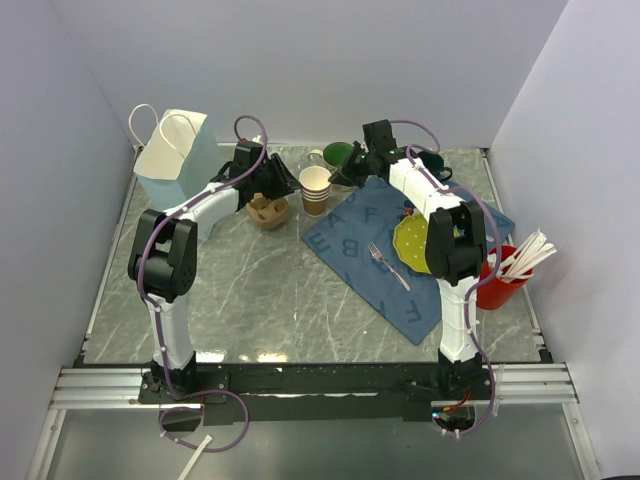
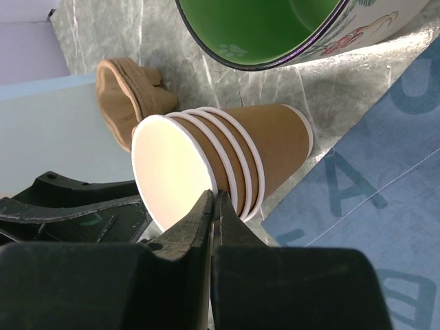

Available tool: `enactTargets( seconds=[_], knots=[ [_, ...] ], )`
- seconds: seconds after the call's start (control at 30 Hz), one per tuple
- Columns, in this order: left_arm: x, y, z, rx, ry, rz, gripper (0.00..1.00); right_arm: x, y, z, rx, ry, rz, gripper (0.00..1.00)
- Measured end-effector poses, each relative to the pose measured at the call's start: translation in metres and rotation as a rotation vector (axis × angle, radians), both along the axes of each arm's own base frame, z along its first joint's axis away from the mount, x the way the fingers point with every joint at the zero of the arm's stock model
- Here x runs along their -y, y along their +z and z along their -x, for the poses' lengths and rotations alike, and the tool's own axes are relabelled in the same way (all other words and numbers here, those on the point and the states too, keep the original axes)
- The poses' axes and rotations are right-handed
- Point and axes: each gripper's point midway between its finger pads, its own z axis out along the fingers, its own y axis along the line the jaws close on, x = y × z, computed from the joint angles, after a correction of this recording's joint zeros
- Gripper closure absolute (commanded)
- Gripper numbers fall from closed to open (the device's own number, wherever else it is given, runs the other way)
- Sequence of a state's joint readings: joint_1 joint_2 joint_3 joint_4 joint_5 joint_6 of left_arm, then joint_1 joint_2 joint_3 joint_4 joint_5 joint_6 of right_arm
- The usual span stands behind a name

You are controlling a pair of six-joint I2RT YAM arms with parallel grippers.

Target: Pack the takeout coffee

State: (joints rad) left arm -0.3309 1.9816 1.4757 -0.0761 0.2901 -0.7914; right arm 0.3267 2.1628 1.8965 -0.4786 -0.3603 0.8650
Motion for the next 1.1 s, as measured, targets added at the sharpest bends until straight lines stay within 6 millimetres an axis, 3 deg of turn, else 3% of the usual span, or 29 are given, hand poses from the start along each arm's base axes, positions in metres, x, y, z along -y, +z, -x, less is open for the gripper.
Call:
enactTargets(
  seconds=[1.1],
  knots=[
    [0.0014,-0.0015,-0.0036,-0.008,-0.011,-0.029,0.58,0.0021,0.0071,-0.0028,-0.001,-0.012,-0.084,1.00]
  ],
)
